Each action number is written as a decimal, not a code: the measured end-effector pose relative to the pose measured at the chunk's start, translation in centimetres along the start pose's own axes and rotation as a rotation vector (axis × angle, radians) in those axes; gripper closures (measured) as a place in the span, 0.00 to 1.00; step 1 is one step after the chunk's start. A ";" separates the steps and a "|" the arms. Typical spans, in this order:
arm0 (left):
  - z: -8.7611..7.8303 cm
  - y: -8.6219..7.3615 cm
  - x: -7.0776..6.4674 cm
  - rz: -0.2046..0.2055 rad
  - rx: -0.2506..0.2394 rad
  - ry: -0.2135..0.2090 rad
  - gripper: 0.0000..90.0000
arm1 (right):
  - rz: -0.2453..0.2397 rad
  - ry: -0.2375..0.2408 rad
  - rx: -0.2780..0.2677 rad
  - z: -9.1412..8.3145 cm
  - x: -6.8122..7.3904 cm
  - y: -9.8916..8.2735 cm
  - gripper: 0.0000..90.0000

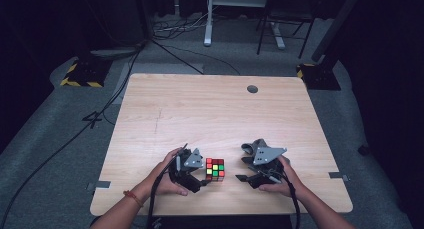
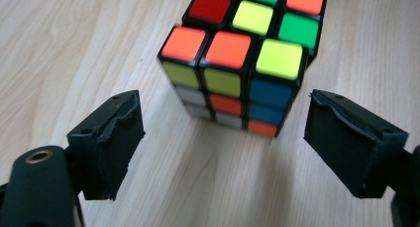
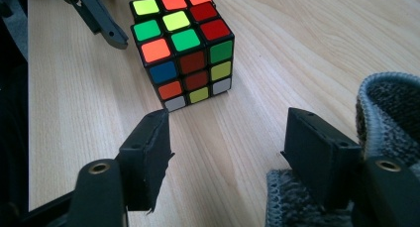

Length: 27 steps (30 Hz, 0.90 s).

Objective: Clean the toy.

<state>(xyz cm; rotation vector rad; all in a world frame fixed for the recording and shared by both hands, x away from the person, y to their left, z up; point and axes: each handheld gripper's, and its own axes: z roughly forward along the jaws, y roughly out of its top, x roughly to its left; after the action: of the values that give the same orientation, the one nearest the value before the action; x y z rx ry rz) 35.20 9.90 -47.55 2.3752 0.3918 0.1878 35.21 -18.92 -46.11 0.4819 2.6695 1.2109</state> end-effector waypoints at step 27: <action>2.7 1.5 -0.8 0.110 0.013 -0.009 0.31 | -0.015 0.006 -0.012 2.7 -1.0 0.5 0.42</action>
<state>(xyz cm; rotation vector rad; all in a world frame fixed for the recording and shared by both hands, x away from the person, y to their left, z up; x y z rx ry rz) 35.44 6.83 -48.53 2.4115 0.2589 0.2263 36.99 -17.06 -47.46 0.4564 2.6644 1.2253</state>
